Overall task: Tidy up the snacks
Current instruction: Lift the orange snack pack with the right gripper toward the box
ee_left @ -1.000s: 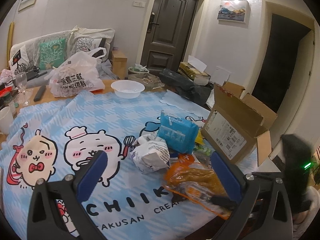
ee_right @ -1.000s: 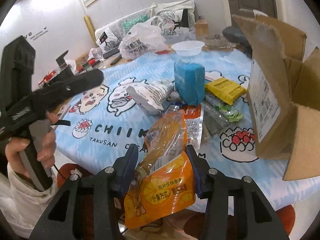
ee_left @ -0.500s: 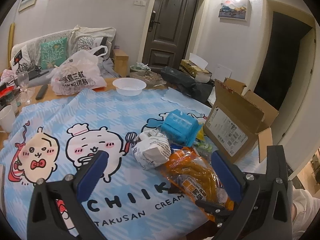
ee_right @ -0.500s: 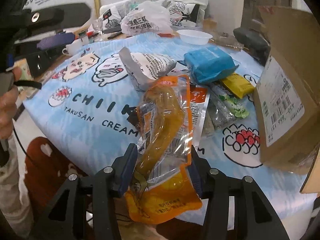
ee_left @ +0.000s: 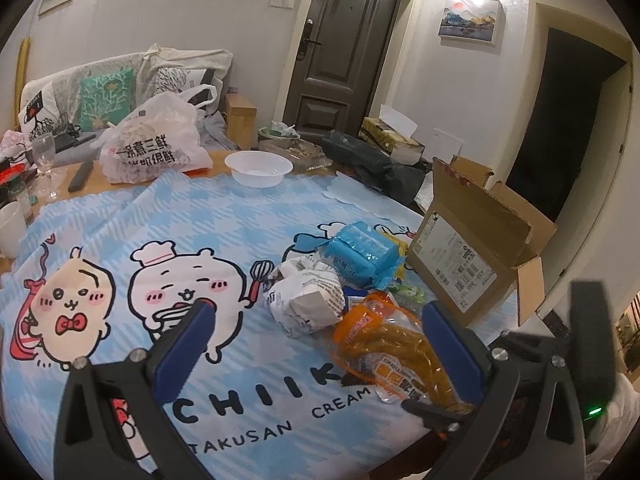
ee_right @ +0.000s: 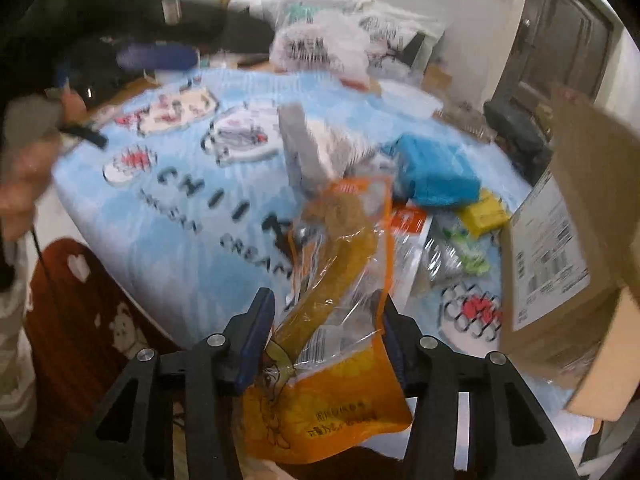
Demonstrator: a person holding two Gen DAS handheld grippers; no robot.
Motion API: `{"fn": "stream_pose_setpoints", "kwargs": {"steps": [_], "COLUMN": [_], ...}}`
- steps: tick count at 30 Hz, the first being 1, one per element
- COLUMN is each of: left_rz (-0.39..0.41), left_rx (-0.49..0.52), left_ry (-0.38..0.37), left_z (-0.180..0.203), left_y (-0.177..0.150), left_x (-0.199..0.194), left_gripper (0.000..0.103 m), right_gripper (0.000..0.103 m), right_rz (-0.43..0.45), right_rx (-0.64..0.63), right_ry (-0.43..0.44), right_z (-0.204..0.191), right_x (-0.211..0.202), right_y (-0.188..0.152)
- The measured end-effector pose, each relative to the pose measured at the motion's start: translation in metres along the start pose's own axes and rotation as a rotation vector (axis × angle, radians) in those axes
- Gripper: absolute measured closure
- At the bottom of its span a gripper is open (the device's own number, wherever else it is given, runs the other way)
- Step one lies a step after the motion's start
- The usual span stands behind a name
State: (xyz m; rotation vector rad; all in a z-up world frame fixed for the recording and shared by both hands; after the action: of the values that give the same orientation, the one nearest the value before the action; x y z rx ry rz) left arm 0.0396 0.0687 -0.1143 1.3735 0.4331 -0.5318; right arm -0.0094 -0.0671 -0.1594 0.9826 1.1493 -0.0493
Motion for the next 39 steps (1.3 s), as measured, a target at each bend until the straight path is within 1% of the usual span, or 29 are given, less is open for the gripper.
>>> {"fn": "stream_pose_setpoints", "kwargs": {"steps": [3, 4, 7, 10, 12, 15, 18, 19, 23, 25, 28, 30, 31, 32, 33, 34, 35, 37, 39], "left_rz": [-0.007, -0.008, -0.009, -0.009, -0.009, -0.01, -0.014, -0.016, -0.008, 0.012, 0.026, 0.033, 0.037, 0.045, 0.05, 0.053, 0.054, 0.059, 0.063], "left_rx": [-0.006, -0.007, -0.004, -0.005, -0.012, -0.023, -0.035, -0.042, -0.058, -0.045, -0.034, -0.035, -0.029, -0.026, -0.023, -0.022, -0.015, 0.005, 0.04], "left_ry": [-0.03, -0.037, -0.041, -0.032, -0.024, -0.014, -0.032, -0.051, -0.184, -0.228, -0.268, -0.287, -0.308, -0.338, -0.365, -0.377, -0.392, -0.418, -0.422], "left_z": [0.003, 0.005, 0.007, 0.005, 0.002, -0.003, -0.005, -0.004, 0.006, 0.012, 0.022, 0.029, 0.035, 0.04, 0.047, 0.054, 0.063, 0.082, 0.107], "left_y": [0.001, 0.001, 0.001, 0.0, 0.0, 0.0, 0.002, 0.005, 0.029, 0.044, 0.068, 0.084, 0.092, 0.099, 0.108, 0.114, 0.121, 0.133, 0.144], "left_x": [0.002, 0.003, 0.003, 0.001, 0.0, 0.001, 0.002, 0.002, -0.002, -0.007, -0.012, -0.015, -0.017, -0.021, -0.025, -0.027, -0.029, -0.032, -0.033], "left_gripper": [0.001, 0.001, 0.001, 0.001, 0.001, 0.001, 0.001, 0.001, 0.001, 0.001, 0.002, 0.008, 0.014, 0.022, 0.024, 0.03, 0.037, 0.044, 0.049], "right_gripper": [0.06, 0.08, 0.09, 0.091, 0.092, 0.092, 0.092, 0.092, 0.092, 0.092, 0.092, 0.092, 0.092, 0.092, 0.092, 0.092, 0.092, 0.092, 0.092], "right_rz": [0.057, 0.066, 0.073, 0.05, 0.037, 0.061, 0.097, 0.113, 0.178, 0.213, 0.27, 0.324, 0.349, 0.368, 0.388, 0.403, 0.422, 0.456, 0.486], "right_rx": [-0.02, -0.026, -0.023, -0.039, -0.016, 0.002, 0.005, 0.008, -0.003, -0.02, -0.04, -0.067, -0.078, -0.085, -0.094, -0.101, -0.11, -0.111, -0.091], "right_ry": [0.008, 0.01, 0.049, 0.031, 0.055, 0.058, 0.059, 0.066, 0.128, 0.162, 0.202, 0.217, 0.225, 0.229, 0.228, 0.224, 0.215, 0.192, 0.171], "right_z": [-0.002, -0.002, 0.001, 0.005, 0.01, 0.016, 0.019, 0.019, 0.015, 0.011, 0.005, 0.003, 0.003, 0.004, 0.005, 0.007, 0.01, 0.021, 0.039], "right_x": [-0.018, -0.021, -0.023, -0.012, -0.004, -0.006, -0.016, -0.021, -0.041, -0.053, -0.07, -0.088, -0.097, -0.104, -0.112, -0.118, -0.125, -0.139, -0.153], "right_y": [0.014, 0.017, 0.03, 0.03, 0.027, 0.028, 0.037, 0.04, 0.059, 0.072, 0.09, 0.103, 0.109, 0.113, 0.117, 0.119, 0.121, 0.124, 0.123]}}
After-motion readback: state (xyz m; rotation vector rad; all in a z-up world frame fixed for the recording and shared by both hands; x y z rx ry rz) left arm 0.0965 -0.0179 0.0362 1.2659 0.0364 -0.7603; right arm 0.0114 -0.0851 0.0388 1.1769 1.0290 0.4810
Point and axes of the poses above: each gripper's, at about its wrist camera, not at the fingertips, and x roughly the way its jaws point, z to its right, y to its top, the point moved 5 cm from there along x, roughly the way its jaws point, and after that the axes turned 8 degrees about y, right-handed, at the moved point
